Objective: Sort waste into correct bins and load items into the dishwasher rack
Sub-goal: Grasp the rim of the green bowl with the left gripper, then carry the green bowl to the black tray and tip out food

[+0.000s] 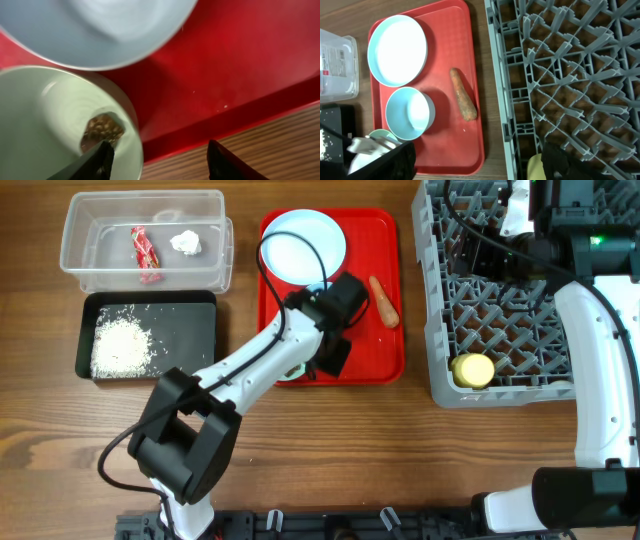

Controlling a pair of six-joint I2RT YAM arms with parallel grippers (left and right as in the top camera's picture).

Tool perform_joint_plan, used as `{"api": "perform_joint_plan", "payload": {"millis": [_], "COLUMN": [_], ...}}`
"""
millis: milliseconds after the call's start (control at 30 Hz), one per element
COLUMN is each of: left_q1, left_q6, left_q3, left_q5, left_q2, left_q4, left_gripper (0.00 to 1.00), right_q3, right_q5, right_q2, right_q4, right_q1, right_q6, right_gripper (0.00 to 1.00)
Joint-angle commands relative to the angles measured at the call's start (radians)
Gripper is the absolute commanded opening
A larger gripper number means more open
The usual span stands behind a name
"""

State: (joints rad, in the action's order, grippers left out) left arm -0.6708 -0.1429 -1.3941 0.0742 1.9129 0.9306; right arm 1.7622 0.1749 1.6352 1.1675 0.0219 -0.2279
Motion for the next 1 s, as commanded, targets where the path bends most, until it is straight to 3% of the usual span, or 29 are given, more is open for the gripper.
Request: {"api": "perform_joint_plan", "payload": {"millis": [0,67,167,300,433,767,967], "left_q1": [-0.002,-0.002,0.000,0.000,0.000,0.018,0.134], "left_q6": [0.035,0.035,0.034,0.031,0.021,-0.154,-0.157], "left_q3": [0.096,0.122,0.127,0.127,0.126,0.068,0.059], "left_q5": [-0.028,-0.027,-0.028,-0.027,-0.011,0.058,0.018], "left_q2": [-0.002,-0.002,-0.002,-0.002,-0.002,-0.097,-0.230], "left_q4": [-0.068,-0.106,-0.129,-0.143,-0.145,-0.058,-0.057], "left_gripper": [0.58,0.48,0.22,0.06,0.04,0.04,0.04], "right_q3": [0.005,0.005,0.005,0.005,0.005,0.005,0.005], "right_q5": [-0.017,-0.017,-0.017,-0.017,-0.017,-0.017,-0.017], "right_q2": [0.008,0.008,0.008,0.008,0.008,0.008,0.008], "right_q4": [0.003,0.003,0.003,0.003,0.002,0.001,0.002], "right_q1": [0.003,0.003,0.003,0.003,0.003,0.003,0.003], "right_q6": [0.018,0.018,0.018,0.018,0.017,0.018,0.018], "right_gripper": [0.82,0.82,0.82,0.82,0.82,0.82,0.82]}}
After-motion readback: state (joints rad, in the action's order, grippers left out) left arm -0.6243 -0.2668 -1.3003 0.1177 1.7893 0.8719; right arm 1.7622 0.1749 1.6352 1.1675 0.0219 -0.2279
